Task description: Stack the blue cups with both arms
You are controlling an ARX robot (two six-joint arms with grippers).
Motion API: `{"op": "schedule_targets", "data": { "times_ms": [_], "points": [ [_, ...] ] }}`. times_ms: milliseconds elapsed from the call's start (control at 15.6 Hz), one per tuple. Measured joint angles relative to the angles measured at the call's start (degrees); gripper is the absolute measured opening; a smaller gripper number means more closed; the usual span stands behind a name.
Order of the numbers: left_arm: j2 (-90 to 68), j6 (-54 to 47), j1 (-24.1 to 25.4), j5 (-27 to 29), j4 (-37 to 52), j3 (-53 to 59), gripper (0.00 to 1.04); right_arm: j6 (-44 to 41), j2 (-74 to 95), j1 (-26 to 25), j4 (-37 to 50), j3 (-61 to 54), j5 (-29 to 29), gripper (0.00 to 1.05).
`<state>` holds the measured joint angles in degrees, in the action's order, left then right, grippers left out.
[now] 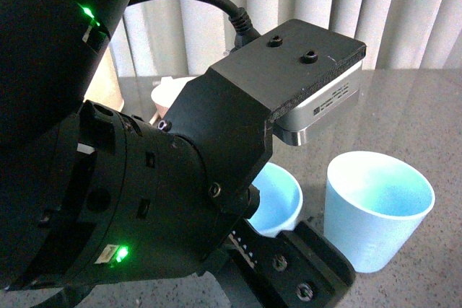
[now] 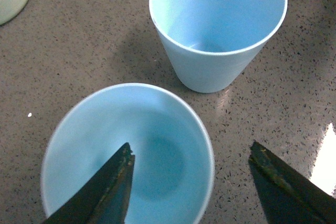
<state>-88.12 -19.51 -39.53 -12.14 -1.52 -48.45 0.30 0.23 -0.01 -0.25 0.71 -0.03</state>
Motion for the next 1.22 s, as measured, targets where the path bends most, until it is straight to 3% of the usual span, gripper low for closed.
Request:
{"op": "schedule_targets", "data": {
  "times_ms": [129,193,450,707,900,1028,1221],
  "points": [
    [0.70,0.20,0.22,-0.42,-0.13,-0.52,0.82,0.02,0.00,0.00,0.00,0.00,0.00,0.98],
    [3.21,2.40,1.46,-2.71,-0.85,-1.75,0.98,0.00,0.00,0.00,0.00,0.00,0.00,0.98],
    [7.17,4.48,3.52,-4.66,-0.28,-4.50,0.98,0.00,0.00,0.00,0.02,0.00,0.00,0.98],
    [8.22,9.29,9.14,-5.49,4.15,-4.92,0.98,0.00,0.00,0.00,0.00,0.00,0.00,0.98],
    [14.23,16.90,17.68,-2.97,13.07,-3.56,0.98,0.02,0.00,0.00,0.00,0.00,0.00,0.98],
    [23.93,19.32,26.47,1.09,18.08,2.86,0.98,0.02,0.00,0.00,0.00,0.00,0.00,0.98],
    [34.53,18.88,33.48,2.19,17.90,9.44,0.97,0.02,0.00,0.00,0.00,0.00,0.00,0.98]
  ]
}}
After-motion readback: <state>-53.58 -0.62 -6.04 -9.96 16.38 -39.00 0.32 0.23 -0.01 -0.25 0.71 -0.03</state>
